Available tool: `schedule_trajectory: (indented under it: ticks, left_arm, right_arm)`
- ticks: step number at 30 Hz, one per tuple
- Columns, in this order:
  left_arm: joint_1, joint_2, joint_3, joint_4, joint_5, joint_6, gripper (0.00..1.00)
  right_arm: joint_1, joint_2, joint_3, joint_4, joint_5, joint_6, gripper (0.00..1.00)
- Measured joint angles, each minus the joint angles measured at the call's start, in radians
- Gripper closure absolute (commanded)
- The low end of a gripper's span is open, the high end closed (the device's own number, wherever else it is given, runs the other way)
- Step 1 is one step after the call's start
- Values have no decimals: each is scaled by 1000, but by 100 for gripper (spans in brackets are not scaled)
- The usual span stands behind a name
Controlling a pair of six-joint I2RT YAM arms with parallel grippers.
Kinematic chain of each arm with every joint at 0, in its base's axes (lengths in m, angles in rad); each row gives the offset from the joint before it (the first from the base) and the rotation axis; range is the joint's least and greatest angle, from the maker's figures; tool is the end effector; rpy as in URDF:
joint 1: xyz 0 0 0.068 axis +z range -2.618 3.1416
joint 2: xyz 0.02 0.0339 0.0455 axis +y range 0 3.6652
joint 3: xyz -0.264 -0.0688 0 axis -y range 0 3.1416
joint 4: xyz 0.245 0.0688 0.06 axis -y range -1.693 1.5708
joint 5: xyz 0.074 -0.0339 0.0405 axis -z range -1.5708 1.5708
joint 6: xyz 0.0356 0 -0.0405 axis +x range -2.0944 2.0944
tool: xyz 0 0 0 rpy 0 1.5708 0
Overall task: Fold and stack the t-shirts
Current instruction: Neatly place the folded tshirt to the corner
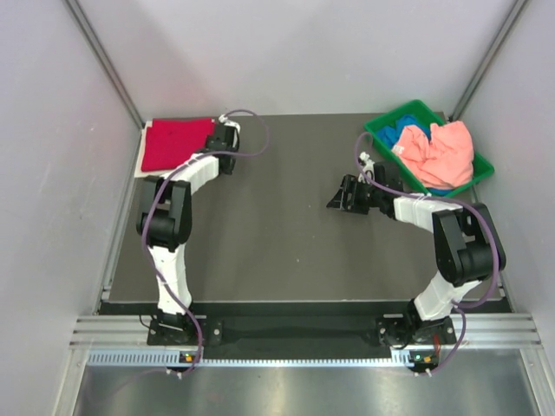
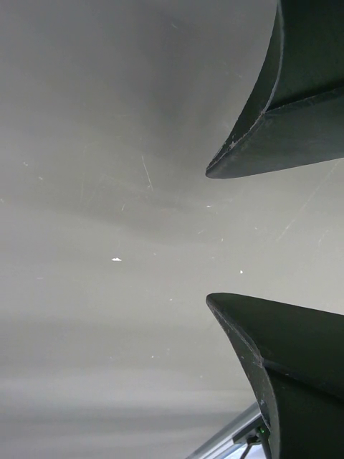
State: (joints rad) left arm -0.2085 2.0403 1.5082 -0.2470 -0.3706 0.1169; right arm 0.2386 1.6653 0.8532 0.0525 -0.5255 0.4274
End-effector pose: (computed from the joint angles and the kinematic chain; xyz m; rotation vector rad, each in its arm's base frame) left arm 0.4500 -0.0820 0.2010 0.1955 2.3076 0.3882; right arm 0.3193 0.0961 0.1676 -0.0493 2.3920 0.9377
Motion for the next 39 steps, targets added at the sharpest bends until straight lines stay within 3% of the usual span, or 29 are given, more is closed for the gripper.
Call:
schedule_trajectory:
  ticks: [8, 15, 23, 39]
  left_arm:
    - [-21, 113, 4, 97, -221, 196, 38]
    - [-39, 130, 0, 221, -328, 332, 43]
    - [-38, 131, -12, 305, -356, 411, 51]
    - [-33, 142, -12, 299, -318, 409, 44]
  right_arm:
    - [0, 0, 0, 0, 0, 0, 34]
    - [0, 0, 0, 0, 0, 0, 35]
    - [0, 0, 0, 0, 0, 0, 35]
    - [0, 0, 0, 0, 0, 0, 35]
